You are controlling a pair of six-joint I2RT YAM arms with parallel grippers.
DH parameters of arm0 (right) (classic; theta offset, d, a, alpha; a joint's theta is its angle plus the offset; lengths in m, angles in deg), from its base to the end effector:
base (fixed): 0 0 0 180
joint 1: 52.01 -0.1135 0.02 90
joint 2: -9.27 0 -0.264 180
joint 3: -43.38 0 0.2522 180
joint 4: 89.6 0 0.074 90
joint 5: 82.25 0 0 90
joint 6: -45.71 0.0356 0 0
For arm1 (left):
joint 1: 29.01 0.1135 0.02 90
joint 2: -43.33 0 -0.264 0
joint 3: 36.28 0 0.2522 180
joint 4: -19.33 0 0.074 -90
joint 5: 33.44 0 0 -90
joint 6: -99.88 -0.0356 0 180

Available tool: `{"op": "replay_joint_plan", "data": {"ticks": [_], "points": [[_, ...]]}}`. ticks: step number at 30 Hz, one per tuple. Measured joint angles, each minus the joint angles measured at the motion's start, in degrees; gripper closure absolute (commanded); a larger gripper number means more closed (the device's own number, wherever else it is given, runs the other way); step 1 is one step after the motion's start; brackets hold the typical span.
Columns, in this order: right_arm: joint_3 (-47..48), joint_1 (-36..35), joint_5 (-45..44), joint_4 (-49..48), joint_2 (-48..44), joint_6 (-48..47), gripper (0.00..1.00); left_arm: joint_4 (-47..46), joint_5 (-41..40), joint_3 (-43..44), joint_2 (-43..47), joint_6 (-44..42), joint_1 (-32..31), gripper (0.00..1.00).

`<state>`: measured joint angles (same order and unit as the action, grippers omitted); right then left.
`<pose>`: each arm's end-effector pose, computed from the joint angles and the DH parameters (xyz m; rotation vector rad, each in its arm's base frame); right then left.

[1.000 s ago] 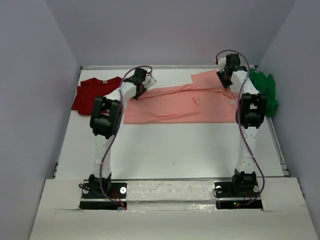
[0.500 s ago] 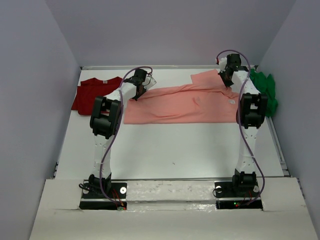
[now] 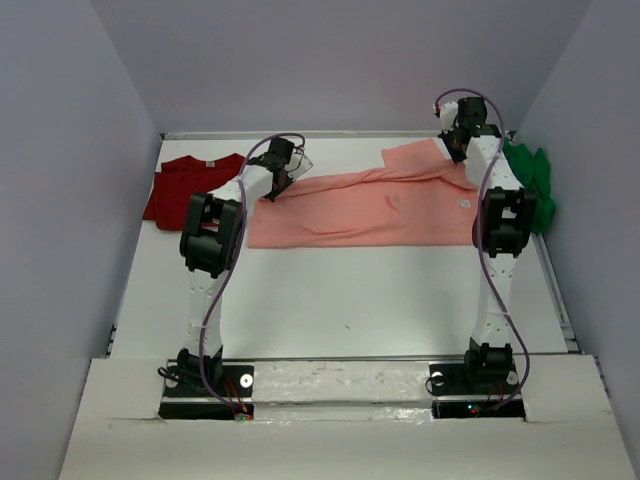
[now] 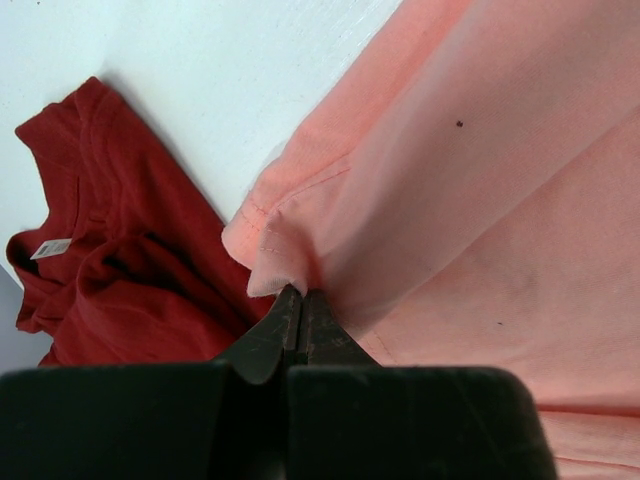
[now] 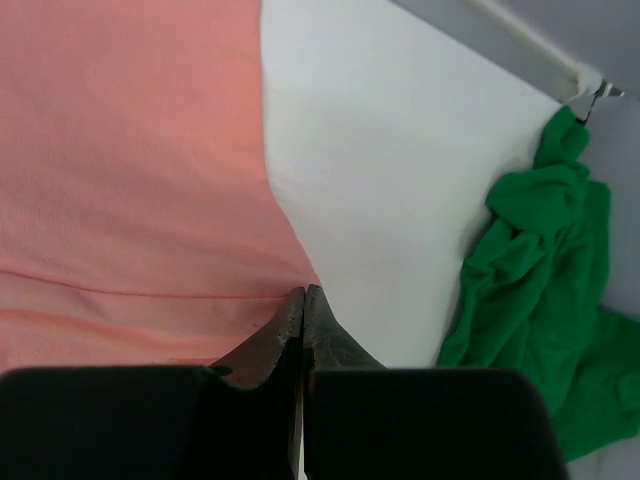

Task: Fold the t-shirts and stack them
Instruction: Fold the tshirt

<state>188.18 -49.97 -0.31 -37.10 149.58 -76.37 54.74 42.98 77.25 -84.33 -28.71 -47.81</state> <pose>0.5471 -0.0245 0.2206 -0.5698 2.3785 -0.4399 0.4726 -0.1520 0.1783 1.0820 2.2006 0.4425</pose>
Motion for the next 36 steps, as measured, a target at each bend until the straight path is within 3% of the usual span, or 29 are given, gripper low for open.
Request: {"op": "replay_joint_plan", "data": {"ticks": [7, 22, 36], "points": [[1.42, 0.07, 2.56, -0.37, -0.35, -1.14, 1.0, 0.0, -0.24, -0.02, 0.0, 0.0, -0.37, 1.0], [-4.61, 0.13, 6.62, -6.51, -8.17, -2.56, 1.0, 0.02, -0.94, -0.02, 0.0, 0.02, -0.74, 1.0], [-14.73, 0.13, 5.53, -11.43, -12.39, -6.8, 1.0, 0.04, -1.49, -0.02, 0.0, 0.0, -1.03, 1.0]]}}
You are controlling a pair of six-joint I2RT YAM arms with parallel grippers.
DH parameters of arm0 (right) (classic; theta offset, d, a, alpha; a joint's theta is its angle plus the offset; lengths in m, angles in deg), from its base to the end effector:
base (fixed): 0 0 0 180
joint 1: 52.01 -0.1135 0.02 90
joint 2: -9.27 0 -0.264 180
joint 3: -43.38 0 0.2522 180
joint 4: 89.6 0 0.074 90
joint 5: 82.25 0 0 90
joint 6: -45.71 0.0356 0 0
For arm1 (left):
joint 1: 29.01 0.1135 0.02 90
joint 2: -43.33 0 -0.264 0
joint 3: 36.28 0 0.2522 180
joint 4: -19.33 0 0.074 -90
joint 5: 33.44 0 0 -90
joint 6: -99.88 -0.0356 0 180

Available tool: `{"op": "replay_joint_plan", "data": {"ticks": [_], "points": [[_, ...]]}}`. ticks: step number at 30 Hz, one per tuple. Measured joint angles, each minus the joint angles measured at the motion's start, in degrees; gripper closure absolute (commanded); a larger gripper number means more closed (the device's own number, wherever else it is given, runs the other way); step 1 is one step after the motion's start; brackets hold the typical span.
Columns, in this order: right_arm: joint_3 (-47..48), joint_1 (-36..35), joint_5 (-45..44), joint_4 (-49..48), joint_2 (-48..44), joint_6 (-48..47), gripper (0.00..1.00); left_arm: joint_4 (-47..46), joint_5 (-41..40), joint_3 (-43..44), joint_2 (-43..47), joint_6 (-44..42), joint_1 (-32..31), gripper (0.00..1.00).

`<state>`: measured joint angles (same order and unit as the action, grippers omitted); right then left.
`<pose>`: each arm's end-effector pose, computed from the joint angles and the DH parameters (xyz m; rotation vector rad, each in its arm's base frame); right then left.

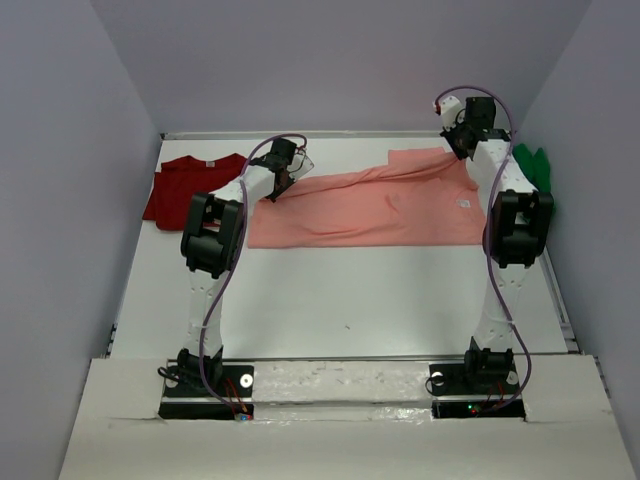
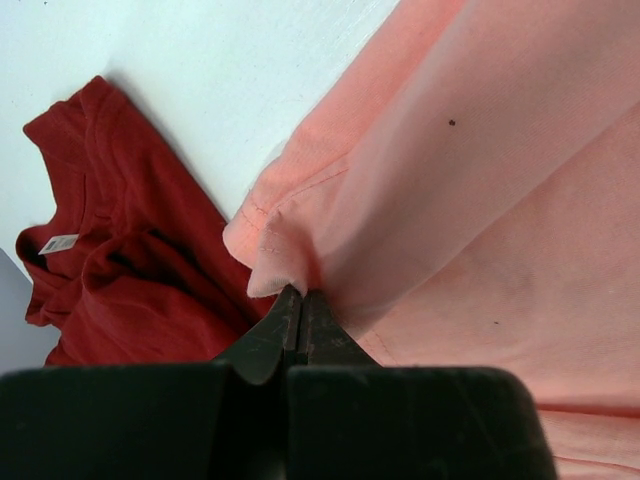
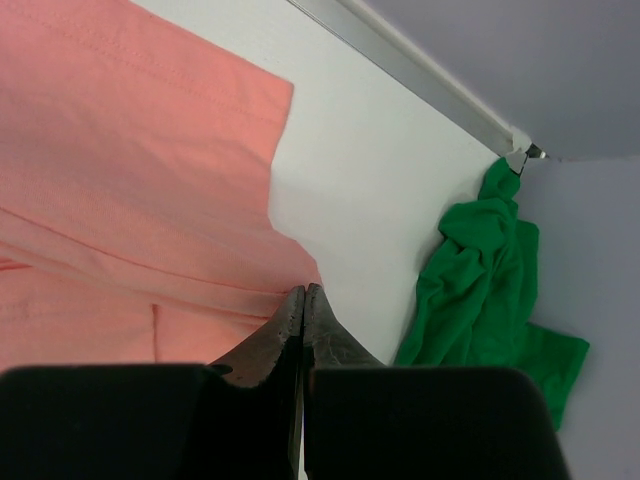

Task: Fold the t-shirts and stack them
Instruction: Fold the tshirt

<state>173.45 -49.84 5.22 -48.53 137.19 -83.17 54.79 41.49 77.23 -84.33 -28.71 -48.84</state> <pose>0.5191 -0.0212 0.2624 -0.6968 2.1768 -0.4302 0.4698 -0.1596 0.1783 1.0908 2.1951 0.4663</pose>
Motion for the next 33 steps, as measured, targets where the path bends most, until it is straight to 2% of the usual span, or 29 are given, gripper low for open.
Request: {"op": "replay_joint_plan", "data": {"ticks": [33], "points": [[-11.1, -0.28, 0.02, -0.02, -3.32, -0.24, 1.0, 0.04, -0.02, -0.02, 0.0, -0.22, -0.09, 1.0]]}}
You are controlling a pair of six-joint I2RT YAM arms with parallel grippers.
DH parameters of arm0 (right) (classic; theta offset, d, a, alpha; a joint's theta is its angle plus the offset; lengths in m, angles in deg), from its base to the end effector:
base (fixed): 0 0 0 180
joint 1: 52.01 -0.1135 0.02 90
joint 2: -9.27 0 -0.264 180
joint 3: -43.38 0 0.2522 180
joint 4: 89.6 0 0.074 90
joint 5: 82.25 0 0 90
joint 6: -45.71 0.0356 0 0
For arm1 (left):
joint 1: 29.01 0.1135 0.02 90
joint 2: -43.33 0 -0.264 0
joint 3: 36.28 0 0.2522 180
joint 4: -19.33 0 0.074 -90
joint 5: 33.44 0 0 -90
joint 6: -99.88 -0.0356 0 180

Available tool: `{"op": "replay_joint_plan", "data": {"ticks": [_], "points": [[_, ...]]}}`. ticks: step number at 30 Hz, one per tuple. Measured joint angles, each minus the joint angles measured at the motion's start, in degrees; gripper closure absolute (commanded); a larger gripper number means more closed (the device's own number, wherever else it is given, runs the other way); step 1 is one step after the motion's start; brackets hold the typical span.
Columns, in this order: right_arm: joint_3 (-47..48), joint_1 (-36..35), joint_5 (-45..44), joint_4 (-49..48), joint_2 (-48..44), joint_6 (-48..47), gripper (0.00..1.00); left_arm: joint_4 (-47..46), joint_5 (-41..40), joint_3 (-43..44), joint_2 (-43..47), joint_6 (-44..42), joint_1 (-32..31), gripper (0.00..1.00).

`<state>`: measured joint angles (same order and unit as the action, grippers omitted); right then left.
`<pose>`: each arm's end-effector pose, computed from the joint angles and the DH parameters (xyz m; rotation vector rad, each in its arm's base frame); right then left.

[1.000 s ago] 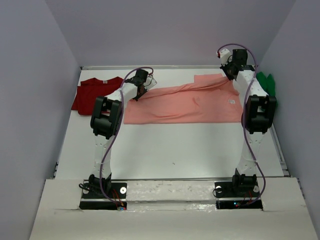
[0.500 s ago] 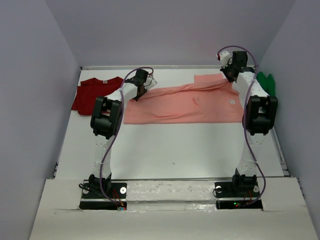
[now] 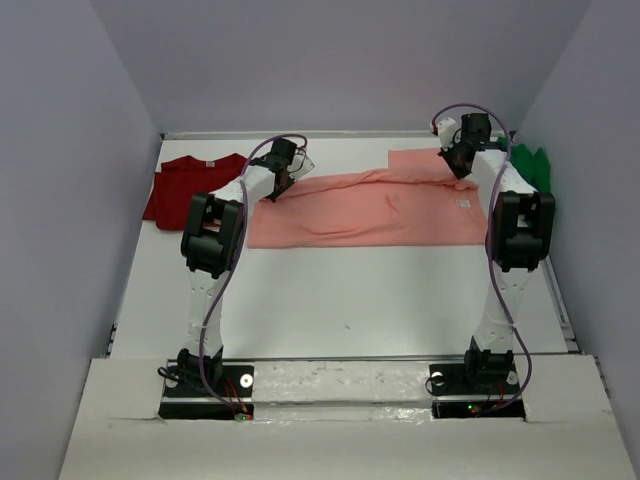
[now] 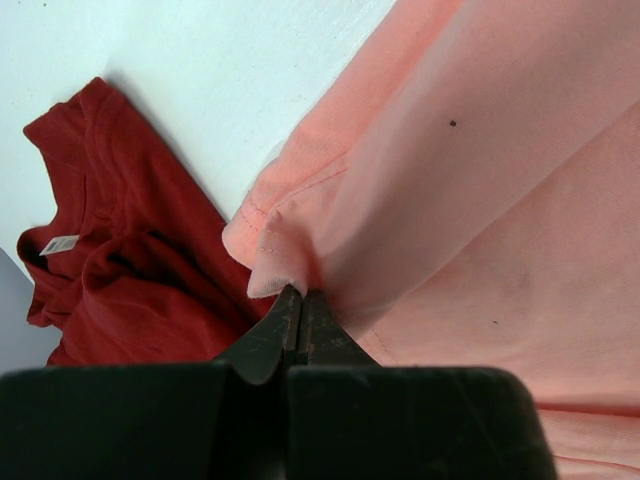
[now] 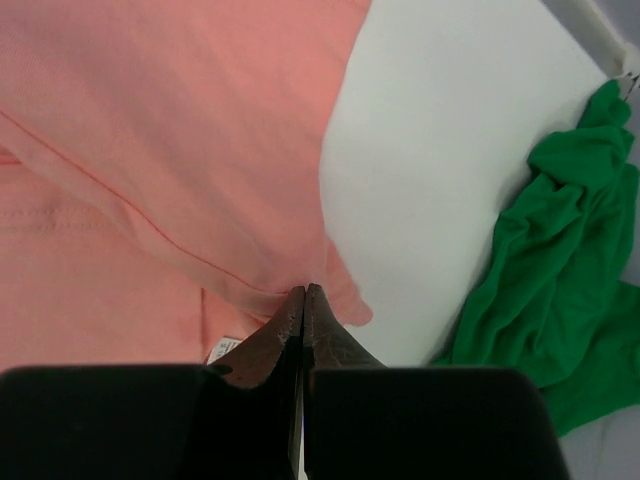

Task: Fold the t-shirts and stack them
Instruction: Fold the tshirt

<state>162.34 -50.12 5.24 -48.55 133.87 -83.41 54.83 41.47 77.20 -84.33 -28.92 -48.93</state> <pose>0.4957 -0.0179 0.2263 -0.7527 2.3005 -0.3863 0.4694 -0.1603 0.1781 1.0973 2.1935 0.4676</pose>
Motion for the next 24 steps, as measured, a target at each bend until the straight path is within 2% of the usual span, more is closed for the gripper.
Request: {"op": "replay_joint_plan", "data": {"ticks": [9, 24], "points": [[-2.1, -0.48, 1.01, 3.56, -0.09, 0.11, 1.0, -0.24, -0.28, -0.13, 0.0, 0.02, -0.2, 1.0], [-2.1, -1.62, 0.7, 5.46, 1.07, 0.09, 1.0, -8.81, -11.06, -1.79, 0.04, -3.76, 0.02, 1.0]]}}
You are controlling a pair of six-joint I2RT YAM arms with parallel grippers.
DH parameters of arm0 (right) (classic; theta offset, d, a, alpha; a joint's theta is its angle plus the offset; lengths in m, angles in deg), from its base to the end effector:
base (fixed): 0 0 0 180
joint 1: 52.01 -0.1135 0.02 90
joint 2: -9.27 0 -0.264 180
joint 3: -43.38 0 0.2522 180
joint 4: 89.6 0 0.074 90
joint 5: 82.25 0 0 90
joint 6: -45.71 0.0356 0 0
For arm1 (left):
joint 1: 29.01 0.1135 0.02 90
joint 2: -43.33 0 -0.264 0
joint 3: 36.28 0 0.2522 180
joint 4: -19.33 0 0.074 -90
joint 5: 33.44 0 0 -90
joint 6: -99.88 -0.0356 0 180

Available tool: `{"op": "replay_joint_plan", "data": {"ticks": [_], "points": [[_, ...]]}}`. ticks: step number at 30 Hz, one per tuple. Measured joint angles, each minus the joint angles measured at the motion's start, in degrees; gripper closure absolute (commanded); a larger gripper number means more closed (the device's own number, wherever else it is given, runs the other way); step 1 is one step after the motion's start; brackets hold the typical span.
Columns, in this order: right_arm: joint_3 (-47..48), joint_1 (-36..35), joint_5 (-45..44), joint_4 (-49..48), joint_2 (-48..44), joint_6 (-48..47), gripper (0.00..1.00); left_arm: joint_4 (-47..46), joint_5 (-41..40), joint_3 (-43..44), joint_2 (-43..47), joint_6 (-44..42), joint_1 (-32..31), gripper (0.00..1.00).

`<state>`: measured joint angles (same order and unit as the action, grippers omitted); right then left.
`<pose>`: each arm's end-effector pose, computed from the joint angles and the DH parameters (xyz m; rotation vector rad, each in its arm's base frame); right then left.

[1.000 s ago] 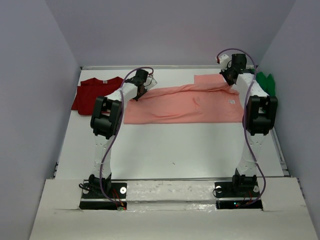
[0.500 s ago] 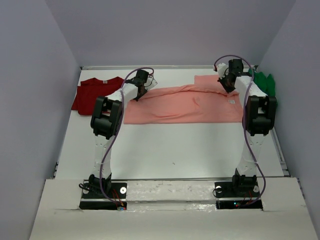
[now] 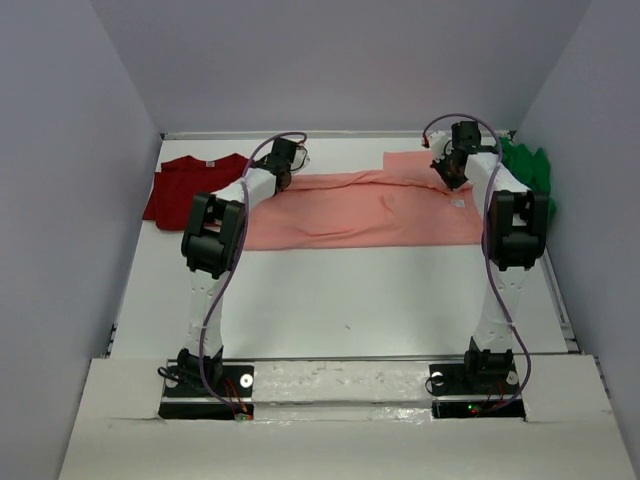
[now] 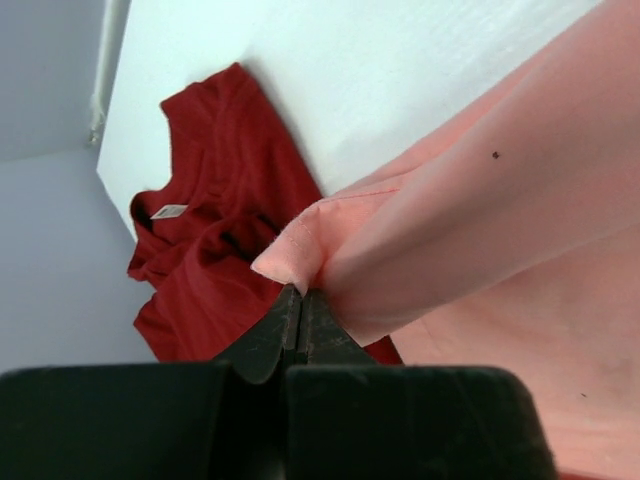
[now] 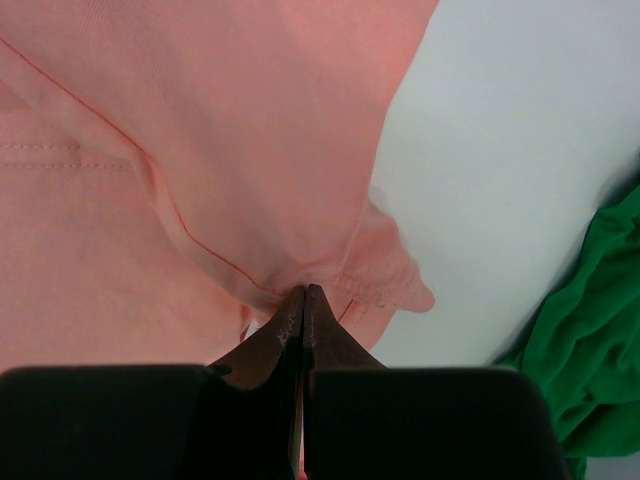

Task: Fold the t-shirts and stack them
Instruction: Fold the tshirt

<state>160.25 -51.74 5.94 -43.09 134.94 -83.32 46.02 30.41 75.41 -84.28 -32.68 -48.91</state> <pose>0.4855 -0.0034 0.1993 -0.8391 2.4235 -0.3075 0.4770 -0.1560 0.1817 0.9998 2.1047 0.7277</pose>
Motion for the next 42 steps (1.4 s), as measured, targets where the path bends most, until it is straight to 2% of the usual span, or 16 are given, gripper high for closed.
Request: {"op": "replay_joint_plan", "data": {"ticks": [8, 13, 20, 34, 42], "points": [[0.17, 0.0, -2.54, 0.35, 0.35, -0.46, 1.0, -4.52, -4.44, -2.34, 0.28, -3.23, -0.07, 1.0], [1.38, -0.04, -7.54, -0.9, 1.97, -0.44, 1.0, -7.39, -6.47, -5.64, 0.28, -5.2, -0.48, 1.0], [7.02, -0.74, -13.4, -4.81, 5.22, -0.7, 1.0, -13.49, -9.31, -9.16, 0.28, -8.68, -0.92, 1.0], [13.86, -0.85, -14.56, -6.32, 7.52, -1.73, 1.0, -19.74, -12.26, -9.57, 0.31, -13.0, -1.03, 1.0], [17.18, -1.03, -14.56, -10.99, 10.86, -2.82, 1.0, -21.35, -13.0, -9.55, 0.28, -14.03, -1.03, 1.0]]}}
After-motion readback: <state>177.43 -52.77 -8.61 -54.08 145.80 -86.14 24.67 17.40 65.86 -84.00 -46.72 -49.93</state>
